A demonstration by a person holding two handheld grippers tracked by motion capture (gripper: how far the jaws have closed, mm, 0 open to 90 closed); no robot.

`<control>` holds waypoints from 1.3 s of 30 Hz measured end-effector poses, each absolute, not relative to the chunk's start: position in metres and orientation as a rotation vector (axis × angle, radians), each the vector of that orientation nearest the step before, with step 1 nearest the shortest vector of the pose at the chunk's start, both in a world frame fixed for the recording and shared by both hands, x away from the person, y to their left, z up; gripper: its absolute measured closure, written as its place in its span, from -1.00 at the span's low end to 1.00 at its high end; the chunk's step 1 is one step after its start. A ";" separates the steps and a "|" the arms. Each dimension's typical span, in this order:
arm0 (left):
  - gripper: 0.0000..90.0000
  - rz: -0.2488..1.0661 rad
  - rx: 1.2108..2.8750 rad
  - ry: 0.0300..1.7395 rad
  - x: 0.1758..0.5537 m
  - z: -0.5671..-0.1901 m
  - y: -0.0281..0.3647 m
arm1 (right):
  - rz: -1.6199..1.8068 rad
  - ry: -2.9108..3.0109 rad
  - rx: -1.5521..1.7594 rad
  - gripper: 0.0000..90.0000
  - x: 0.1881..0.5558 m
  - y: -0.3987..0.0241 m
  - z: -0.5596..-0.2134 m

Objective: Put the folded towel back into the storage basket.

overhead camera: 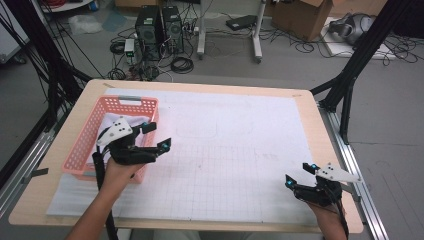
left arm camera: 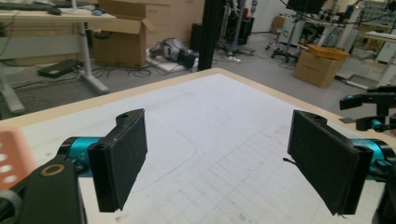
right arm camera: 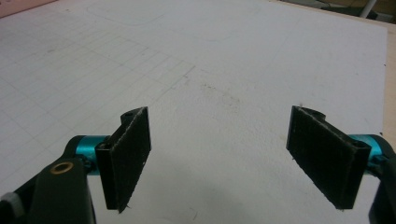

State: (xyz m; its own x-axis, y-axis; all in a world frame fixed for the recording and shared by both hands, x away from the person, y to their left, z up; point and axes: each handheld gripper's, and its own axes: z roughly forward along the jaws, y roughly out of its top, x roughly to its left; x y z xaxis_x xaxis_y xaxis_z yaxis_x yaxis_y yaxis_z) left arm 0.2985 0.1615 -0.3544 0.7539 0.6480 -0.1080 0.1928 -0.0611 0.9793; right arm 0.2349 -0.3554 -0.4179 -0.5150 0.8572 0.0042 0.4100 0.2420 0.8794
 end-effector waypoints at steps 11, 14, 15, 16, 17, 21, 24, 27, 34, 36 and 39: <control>-0.53 0.394 1.647 0.632 0.291 -0.371 0.132 | 1.225 2.029 1.140 -0.54 0.235 -0.352 -0.417; -0.53 0.386 1.651 0.623 0.287 -0.380 0.126 | 1.232 2.018 1.141 -0.54 0.234 -0.351 -0.416; -0.53 0.384 1.653 0.621 0.286 -0.382 0.124 | 1.233 2.016 1.140 -0.54 0.234 -0.351 -0.416; -0.53 0.381 1.653 0.621 0.285 -0.385 0.122 | 1.233 2.016 1.140 -0.54 0.234 -0.351 -0.416; -0.53 0.379 1.653 0.618 0.284 -0.387 0.120 | 1.235 2.014 1.138 -0.54 0.234 -0.351 -0.416; -0.52 0.367 1.672 0.608 0.282 -0.395 0.112 | 1.242 2.003 1.136 -0.54 0.234 -0.351 -0.416; -0.52 0.363 1.688 0.601 0.280 -0.401 0.107 | 1.242 2.004 1.147 -0.54 0.233 -0.351 -0.416; -0.52 0.356 1.694 0.597 0.279 -0.404 0.103 | 1.242 2.001 1.139 -0.54 0.233 -0.351 -0.416; -0.52 0.341 1.708 0.599 0.279 -0.411 0.098 | 1.246 1.997 1.141 -0.54 0.232 -0.351 -0.415; -0.52 0.340 1.712 0.599 0.279 -0.412 0.097 | 1.246 1.996 1.139 -0.54 0.232 -0.351 -0.415; -0.52 0.336 1.717 0.604 0.280 -0.414 0.097 | 1.247 1.995 1.140 -0.54 0.232 -0.351 -0.415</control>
State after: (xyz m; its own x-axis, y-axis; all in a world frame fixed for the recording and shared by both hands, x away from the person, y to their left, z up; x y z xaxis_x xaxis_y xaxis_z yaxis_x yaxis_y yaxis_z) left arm 0.2796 0.0966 -0.4143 0.8221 0.5607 -0.0987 0.2117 -0.1402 0.9672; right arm 0.2320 -0.3512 -0.4150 -0.5096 0.8604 0.0036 0.3804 0.2216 0.8979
